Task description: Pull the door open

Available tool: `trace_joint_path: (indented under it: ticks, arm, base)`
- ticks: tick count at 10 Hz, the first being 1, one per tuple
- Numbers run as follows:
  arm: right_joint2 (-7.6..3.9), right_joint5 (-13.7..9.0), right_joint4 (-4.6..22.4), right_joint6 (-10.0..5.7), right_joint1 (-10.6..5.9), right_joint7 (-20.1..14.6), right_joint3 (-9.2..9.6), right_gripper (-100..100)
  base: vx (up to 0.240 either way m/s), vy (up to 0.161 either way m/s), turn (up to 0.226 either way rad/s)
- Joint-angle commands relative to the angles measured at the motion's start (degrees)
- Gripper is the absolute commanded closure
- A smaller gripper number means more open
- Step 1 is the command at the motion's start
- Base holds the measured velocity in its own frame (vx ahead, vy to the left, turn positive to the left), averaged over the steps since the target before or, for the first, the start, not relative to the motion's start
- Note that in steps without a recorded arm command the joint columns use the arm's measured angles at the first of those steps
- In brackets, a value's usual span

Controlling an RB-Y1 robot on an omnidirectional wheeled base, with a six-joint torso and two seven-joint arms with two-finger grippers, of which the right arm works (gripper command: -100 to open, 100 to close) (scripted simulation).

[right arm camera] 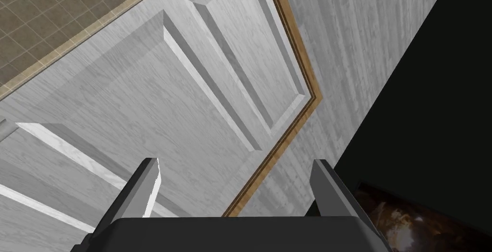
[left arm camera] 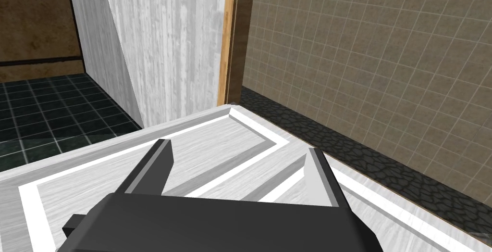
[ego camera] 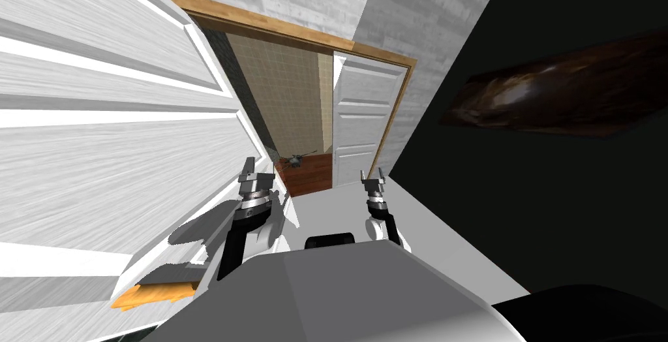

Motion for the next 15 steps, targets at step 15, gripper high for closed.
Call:
trace_joint_path:
  ticks: [15]
  arm:
    - [-5.89, -14.7, 21.6, -5.97, -4.47, -21.2, 8.85, -100]
  base:
    - [0.106, 0.007, 0.111]
